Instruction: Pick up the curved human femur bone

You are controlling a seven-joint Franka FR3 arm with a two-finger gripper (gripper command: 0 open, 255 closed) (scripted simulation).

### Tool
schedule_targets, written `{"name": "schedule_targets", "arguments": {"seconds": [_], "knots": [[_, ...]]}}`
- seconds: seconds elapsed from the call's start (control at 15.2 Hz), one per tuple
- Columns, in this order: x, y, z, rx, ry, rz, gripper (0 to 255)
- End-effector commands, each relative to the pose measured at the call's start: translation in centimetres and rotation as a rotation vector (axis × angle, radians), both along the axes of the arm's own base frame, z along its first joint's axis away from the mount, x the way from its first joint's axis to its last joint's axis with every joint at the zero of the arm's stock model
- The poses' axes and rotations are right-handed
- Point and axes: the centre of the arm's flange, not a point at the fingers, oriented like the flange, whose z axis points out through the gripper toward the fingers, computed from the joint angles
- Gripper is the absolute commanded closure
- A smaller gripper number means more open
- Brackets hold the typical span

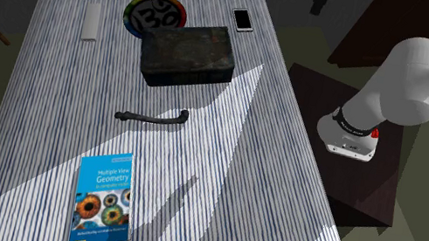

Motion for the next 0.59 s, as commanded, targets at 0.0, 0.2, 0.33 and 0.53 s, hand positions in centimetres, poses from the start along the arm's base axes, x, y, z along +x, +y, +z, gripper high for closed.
{"name": "schedule_targets", "arguments": {"seconds": [0.0, 0.2, 0.33, 0.53], "knots": [[0.0, 0.0, 0.0, 0.0, 0.0, 0.0, 0], [2.7, 2.0, -2.0, 0.001, 0.002, 0.028, 0], [4.5, 3.5, -3.4, 0.001, 0.003, 0.046, 0], [7.1, 5.6, -5.4, 0.002, 0.004, 0.074, 0]]}}
